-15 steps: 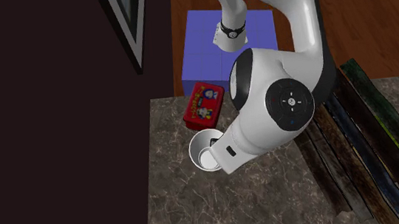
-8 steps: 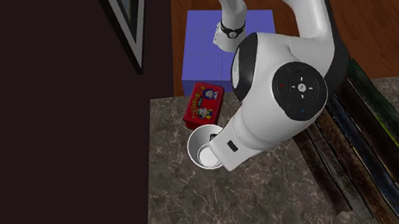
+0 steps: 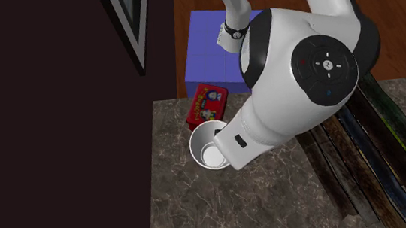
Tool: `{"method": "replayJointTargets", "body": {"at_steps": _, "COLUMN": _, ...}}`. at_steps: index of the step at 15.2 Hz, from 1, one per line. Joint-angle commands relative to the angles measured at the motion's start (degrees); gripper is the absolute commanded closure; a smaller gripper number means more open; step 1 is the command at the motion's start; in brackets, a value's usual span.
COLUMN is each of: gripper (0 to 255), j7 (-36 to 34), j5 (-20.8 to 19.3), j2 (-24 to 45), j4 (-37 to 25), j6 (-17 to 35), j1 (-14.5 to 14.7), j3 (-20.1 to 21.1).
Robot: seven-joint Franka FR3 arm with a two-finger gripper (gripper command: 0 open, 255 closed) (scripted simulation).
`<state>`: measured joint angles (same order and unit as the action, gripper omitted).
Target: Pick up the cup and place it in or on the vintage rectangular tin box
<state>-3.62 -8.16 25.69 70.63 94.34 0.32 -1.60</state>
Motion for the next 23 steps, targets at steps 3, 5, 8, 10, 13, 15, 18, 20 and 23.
{"method": "replayJointTargets", "body": {"at_steps": 3, "gripper": 255, "j7": 0.46, "j5": 0.05, "j2": 0.68, "j4": -4.05, "j6": -3.35, "j1": 0.04, "j3": -0.03}}
{"method": "replayJointTargets", "body": {"at_steps": 5, "gripper": 255, "j7": 0.7, "j5": 0.07, "j2": 1.2, "j4": -6.41, "j6": -5.17, "j1": 0.06, "j3": -0.04}}
{"method": "replayJointTargets", "body": {"at_steps": 8, "gripper": 255, "j7": 0.6, "j5": -0.09, "j2": -5.08, "j4": 2.05, "j6": -2.98, "j1": -0.05, "j3": -0.07}}
{"method": "replayJointTargets", "body": {"at_steps": 10, "gripper": 255, "j7": 0.58, "j5": -0.25, "j2": -10.69, "j4": 9.24, "j6": -1.39, "j1": -0.16, "j3": -0.14}}
{"method": "replayJointTargets", "body": {"at_steps": 13, "gripper": 255, "j7": 0.69, "j5": -0.49, "j2": -18.35, "j4": 18.26, "j6": 0.02, "j1": -0.34, "j3": -0.25}}
{"method": "replayJointTargets", "body": {"at_steps": 15, "gripper": 255, "j7": 0.84, "j5": -0.65, "j2": -23.13, "j4": 23.45, "j6": 0.45, "j1": -0.47, "j3": -0.35}}
{"method": "replayJointTargets", "body": {"at_steps": 18, "gripper": 255, "j7": 1.17, "j5": -0.91, "j2": -30.02, "j4": 30.3, "j6": 0.47, "j1": -0.66, "j3": -0.52}}
{"method": "replayJointTargets", "body": {"at_steps": 20, "gripper": 255, "j7": 1.45, "j5": -1.09, "j2": -34.47, "j4": 34.34, "j6": 0.1, "j1": -0.78, "j3": -0.65}}
{"method": "replayJointTargets", "body": {"at_steps": 23, "gripper": 255, "j7": 1.71, "j5": -1.33, "j2": -39.39, "j4": 39.24, "j6": 0.13, "j1": -0.94, "j3": -0.82}}
